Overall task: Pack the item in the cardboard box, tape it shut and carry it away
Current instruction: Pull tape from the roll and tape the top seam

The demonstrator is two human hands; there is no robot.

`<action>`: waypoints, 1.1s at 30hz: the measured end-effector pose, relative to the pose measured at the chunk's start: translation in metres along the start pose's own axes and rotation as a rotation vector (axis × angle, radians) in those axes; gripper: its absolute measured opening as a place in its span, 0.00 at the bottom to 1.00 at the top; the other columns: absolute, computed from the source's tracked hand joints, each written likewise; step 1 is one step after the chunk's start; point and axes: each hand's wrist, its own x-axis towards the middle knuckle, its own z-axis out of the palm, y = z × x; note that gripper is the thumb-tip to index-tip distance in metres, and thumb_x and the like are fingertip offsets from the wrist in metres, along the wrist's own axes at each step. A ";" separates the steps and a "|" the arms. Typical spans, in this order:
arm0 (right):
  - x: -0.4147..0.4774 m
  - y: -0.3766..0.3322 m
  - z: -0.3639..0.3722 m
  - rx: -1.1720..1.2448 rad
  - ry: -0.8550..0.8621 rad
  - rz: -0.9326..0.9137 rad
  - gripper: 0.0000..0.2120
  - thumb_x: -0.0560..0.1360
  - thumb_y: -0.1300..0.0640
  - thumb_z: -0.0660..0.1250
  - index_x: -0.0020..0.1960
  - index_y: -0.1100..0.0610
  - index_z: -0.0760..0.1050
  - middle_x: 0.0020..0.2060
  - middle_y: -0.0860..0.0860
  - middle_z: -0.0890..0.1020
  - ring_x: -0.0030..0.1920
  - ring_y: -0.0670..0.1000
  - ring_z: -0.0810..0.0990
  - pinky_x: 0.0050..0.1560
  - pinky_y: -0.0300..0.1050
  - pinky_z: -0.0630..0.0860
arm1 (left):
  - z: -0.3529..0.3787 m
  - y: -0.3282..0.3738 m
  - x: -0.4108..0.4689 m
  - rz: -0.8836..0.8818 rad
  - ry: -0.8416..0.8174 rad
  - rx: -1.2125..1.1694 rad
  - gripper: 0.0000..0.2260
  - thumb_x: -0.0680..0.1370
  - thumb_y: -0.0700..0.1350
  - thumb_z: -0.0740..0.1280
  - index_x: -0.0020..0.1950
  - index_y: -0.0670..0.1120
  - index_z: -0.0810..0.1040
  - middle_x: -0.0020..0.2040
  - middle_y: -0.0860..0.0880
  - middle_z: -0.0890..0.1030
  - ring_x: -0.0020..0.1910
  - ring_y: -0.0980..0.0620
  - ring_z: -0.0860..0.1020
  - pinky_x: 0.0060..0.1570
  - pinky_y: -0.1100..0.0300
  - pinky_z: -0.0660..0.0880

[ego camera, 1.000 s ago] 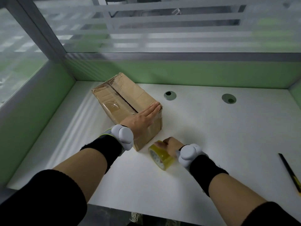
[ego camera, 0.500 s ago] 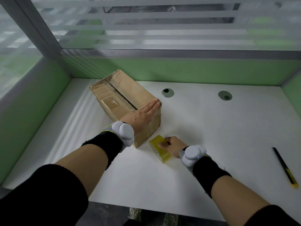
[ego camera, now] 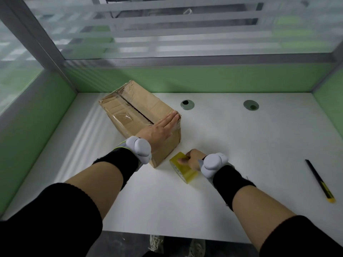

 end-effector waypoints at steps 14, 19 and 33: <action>-0.008 0.004 0.002 -0.132 0.048 0.050 0.28 0.76 0.41 0.60 0.62 0.63 0.73 0.60 0.59 0.78 0.61 0.59 0.76 0.55 0.46 0.69 | -0.006 0.003 0.001 -0.048 -0.053 -0.033 0.26 0.82 0.45 0.52 0.76 0.47 0.43 0.77 0.51 0.43 0.76 0.55 0.46 0.67 0.70 0.40; -0.016 0.009 -0.001 -0.047 0.032 0.029 0.27 0.76 0.42 0.60 0.63 0.64 0.72 0.54 0.58 0.77 0.55 0.57 0.76 0.51 0.42 0.63 | -0.017 0.007 0.003 -0.084 -0.033 -0.125 0.24 0.80 0.49 0.55 0.75 0.48 0.53 0.77 0.53 0.53 0.75 0.51 0.57 0.71 0.52 0.62; -0.058 0.080 -0.065 0.357 0.384 0.116 0.11 0.76 0.57 0.64 0.57 0.58 0.78 0.57 0.56 0.82 0.55 0.55 0.79 0.46 0.35 0.68 | 0.002 0.115 0.064 0.121 -0.068 -0.108 0.18 0.79 0.47 0.56 0.70 0.50 0.65 0.69 0.53 0.67 0.66 0.50 0.69 0.60 0.52 0.71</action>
